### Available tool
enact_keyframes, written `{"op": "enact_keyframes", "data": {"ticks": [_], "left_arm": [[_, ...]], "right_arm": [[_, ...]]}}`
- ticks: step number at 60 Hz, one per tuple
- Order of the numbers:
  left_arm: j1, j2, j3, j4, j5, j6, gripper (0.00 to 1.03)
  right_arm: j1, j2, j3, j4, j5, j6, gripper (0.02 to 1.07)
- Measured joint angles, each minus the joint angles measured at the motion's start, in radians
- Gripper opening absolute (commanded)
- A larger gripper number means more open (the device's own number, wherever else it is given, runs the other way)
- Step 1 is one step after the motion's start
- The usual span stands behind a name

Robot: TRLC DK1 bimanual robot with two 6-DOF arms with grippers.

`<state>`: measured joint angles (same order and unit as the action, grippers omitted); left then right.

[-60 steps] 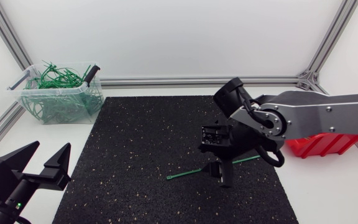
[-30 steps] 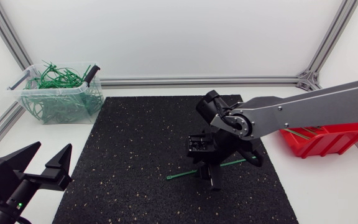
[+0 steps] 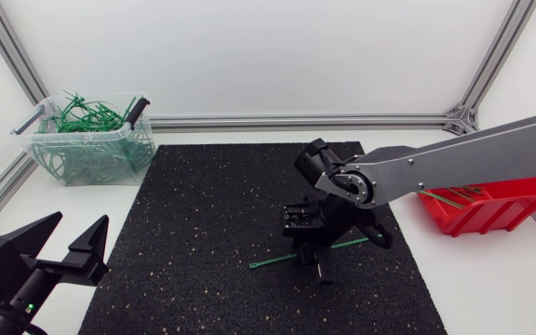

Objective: Take a green cable tie from the red box, thread the tail through the head to close it, then place it in the transparent bin on the left.

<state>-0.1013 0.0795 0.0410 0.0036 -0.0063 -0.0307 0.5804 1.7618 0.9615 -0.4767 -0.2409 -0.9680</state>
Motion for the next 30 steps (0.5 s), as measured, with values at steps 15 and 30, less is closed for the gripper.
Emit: {"op": "enact_keyframes", "data": {"ticks": [15,30], "left_arm": [[0.000,0.000,0.000,0.000,0.000,0.000,1.00],[0.000,0.000,0.000,0.000,0.000,0.000,1.00]], "right_arm": [[0.001,0.003,0.001,-0.007,0.000,-0.005,0.20],[0.008,0.014,0.017,-0.037,-0.002,-0.005,0.08]]}}
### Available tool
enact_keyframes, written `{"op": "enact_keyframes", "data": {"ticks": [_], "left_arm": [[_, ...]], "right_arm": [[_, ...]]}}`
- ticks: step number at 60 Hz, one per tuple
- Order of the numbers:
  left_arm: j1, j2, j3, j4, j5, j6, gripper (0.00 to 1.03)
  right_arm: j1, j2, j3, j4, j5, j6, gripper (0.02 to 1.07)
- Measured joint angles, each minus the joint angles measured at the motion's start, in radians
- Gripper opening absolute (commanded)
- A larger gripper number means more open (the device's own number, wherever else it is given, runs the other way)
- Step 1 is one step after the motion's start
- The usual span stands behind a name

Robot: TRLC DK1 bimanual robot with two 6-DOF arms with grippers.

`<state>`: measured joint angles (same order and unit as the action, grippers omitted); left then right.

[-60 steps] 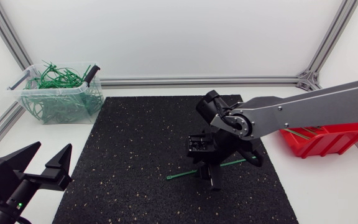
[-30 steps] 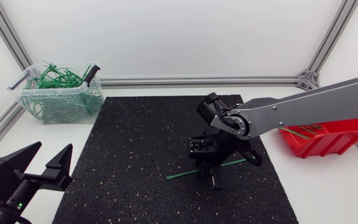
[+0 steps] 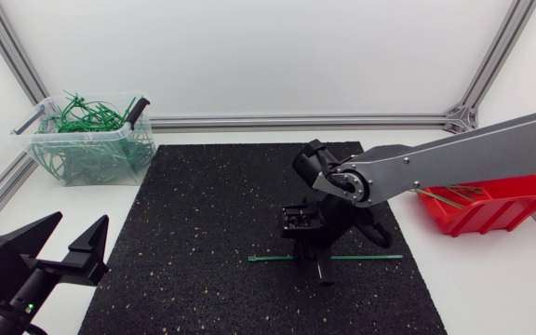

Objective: Take a green cable tie from the red box, thread the tail through the head to close it, then place it in the transparent bin on the left.

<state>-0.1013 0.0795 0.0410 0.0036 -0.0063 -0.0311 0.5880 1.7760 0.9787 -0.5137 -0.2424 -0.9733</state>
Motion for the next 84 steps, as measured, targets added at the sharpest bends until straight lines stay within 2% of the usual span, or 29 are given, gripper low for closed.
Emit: {"op": "enact_keyframes", "data": {"ticks": [22,47,59,72,84], "left_arm": [[0.000,0.003,0.000,0.000,0.000,0.000,1.00],[-0.019,-0.027,0.000,0.000,0.000,0.002,1.00],[-0.024,0.030,0.008,-0.010,0.010,0.001,1.00],[-0.024,0.186,0.073,-0.067,0.095,-0.023,1.00],[-0.023,0.328,0.197,-0.082,0.219,-0.103,1.00]], "right_arm": [[0.009,-0.042,-0.004,0.007,0.007,0.010,0.08],[0.002,-0.406,-0.084,0.069,0.010,0.196,0.08],[-0.006,-0.484,-0.136,0.127,0.049,0.299,0.08],[0.009,-0.515,-0.164,0.161,0.110,0.372,0.08],[0.033,-0.568,-0.179,0.182,0.137,0.421,0.08]]}}
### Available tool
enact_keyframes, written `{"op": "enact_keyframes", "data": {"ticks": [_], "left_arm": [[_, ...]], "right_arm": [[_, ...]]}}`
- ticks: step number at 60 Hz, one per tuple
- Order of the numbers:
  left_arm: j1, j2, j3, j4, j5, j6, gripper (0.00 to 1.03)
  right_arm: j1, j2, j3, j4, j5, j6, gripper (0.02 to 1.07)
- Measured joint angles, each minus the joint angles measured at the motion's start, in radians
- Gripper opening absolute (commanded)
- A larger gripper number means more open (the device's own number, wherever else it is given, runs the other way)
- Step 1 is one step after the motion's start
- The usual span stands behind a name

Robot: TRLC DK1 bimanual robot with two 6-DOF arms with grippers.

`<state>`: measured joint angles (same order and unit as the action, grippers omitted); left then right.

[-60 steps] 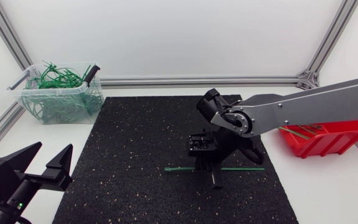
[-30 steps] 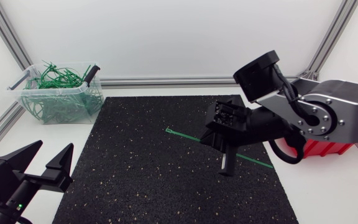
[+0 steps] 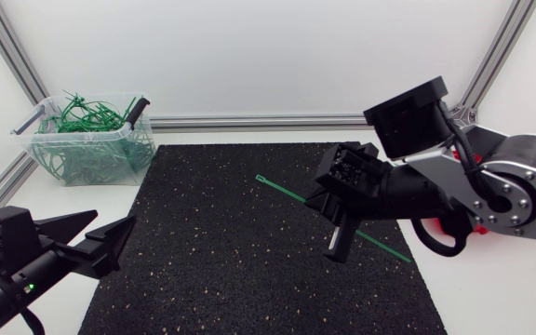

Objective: Take a green cable tie from the red box, thread the tail through the head to close it, then place it in the transparent bin on the left.

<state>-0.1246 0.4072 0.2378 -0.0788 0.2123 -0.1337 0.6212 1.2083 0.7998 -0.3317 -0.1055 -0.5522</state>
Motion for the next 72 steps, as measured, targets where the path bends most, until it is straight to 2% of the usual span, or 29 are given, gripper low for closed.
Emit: {"op": "enact_keyframes", "data": {"ticks": [6,13,30,44,54,72], "left_arm": [[0.000,0.077,0.063,-0.006,0.081,-0.047,1.00],[-0.019,0.143,0.113,-0.007,0.116,-0.099,1.00],[-0.177,0.357,0.247,0.017,0.173,-0.235,1.00],[-0.304,0.457,0.327,0.108,0.209,-0.340,1.00],[-0.350,0.517,0.358,0.176,0.256,-0.405,1.00],[-0.460,0.609,0.419,0.342,0.258,-0.499,1.00]], "right_arm": [[0.018,-0.015,-0.009,0.018,0.014,0.025,0.08],[0.035,-0.016,-0.017,0.022,0.028,0.052,0.08],[0.045,-0.019,-0.018,0.052,0.040,0.117,0.08],[0.045,-0.040,-0.018,0.053,0.043,0.177,0.08],[0.045,-0.063,-0.006,0.055,0.043,0.210,0.08],[0.045,-0.117,0.011,0.075,0.028,0.271,0.08]]}}
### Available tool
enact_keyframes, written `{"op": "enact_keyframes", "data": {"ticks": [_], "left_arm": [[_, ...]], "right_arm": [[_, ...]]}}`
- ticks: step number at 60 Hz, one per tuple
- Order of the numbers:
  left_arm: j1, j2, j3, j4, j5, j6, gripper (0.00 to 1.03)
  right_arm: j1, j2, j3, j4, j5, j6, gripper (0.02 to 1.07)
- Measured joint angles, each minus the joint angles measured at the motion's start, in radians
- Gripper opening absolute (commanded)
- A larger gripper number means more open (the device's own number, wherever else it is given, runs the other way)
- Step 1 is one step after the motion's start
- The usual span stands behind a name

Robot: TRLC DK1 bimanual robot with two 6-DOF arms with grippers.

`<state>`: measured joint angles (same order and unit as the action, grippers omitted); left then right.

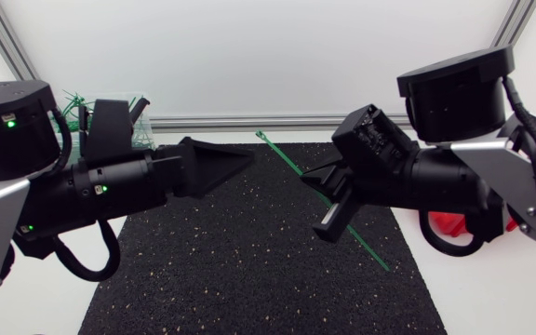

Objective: Take a green cable tie from the red box, thread the tail through the head to close it, then place it in the transparent bin on the left.

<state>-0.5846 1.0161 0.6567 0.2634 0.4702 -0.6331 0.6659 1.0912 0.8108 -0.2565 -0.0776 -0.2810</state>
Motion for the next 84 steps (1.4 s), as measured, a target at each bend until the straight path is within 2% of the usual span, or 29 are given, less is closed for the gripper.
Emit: {"op": "enact_keyframes", "data": {"ticks": [18,53,61,64,74,81,84], "left_arm": [[-0.092,0.077,0.025,0.076,-0.057,-0.016,1.00],[-0.124,0.215,0.119,0.214,-0.172,-0.048,0.96],[-0.124,0.224,0.132,0.232,-0.192,-0.048,0.86],[-0.123,0.230,0.135,0.236,-0.197,-0.048,0.85],[-0.110,0.246,0.136,0.253,-0.214,-0.048,0.69],[-0.102,0.248,0.137,0.260,-0.218,-0.048,0.64],[-0.099,0.248,0.137,0.262,-0.218,-0.048,0.58]], "right_arm": [[0.017,-0.044,0.003,0.022,-0.005,0.032,0.08],[0.026,-0.098,0.006,0.084,-0.006,0.095,0.08],[0.027,-0.096,0.006,0.098,-0.006,0.099,0.08],[0.027,-0.096,0.006,0.101,-0.006,0.099,0.08],[0.029,-0.096,0.006,0.104,-0.006,0.099,0.08],[0.036,-0.096,0.006,0.105,-0.006,0.099,0.08],[0.036,-0.096,0.006,0.104,-0.006,0.099,0.08]]}}
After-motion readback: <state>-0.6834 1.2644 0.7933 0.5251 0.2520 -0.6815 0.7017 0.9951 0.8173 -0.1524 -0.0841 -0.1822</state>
